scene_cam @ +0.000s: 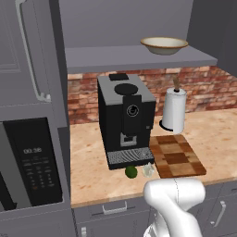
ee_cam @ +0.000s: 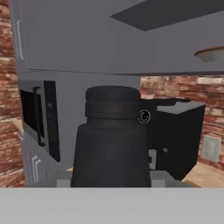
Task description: Open the cabinet. Place the bowl and condiment on the counter. Then place the lime and garlic on the cutting board.
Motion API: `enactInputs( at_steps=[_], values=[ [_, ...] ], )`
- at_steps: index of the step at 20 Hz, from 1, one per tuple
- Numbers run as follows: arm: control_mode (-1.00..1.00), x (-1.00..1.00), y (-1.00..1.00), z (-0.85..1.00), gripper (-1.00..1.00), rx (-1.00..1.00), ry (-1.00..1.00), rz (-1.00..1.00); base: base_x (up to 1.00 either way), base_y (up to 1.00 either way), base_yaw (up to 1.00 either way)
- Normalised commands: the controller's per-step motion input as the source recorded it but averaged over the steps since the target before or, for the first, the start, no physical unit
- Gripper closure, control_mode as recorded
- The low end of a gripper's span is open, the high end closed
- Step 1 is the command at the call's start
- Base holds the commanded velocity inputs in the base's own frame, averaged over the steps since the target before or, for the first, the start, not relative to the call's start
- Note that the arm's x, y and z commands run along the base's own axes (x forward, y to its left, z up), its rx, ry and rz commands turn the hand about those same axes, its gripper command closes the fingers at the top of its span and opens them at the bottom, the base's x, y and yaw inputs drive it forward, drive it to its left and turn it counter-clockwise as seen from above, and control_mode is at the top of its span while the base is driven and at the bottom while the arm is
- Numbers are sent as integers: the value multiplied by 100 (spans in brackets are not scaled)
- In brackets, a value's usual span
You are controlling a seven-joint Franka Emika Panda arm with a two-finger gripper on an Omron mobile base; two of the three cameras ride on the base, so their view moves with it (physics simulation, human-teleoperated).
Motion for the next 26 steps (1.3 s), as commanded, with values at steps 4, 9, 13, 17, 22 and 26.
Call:
enactInputs(
  at_steps=[4,9,13,17,22,26],
  values=[
    [-100,11,-21,-9,100,0,-1,0,0,0,0],
    [-100,15,-29,-10,100,0,0,0,0,0,0],
    [-100,16,-30,-11,100,0,0,0,0,0,0],
    [-100,19,-30,-9,100,0,0,0,0,0,0],
    [-100,27,-24,-4,100,0,0,0,0,0,0],
    [-100,29,-16,-4,100,0,1,-3,0,0,0]
  ],
)
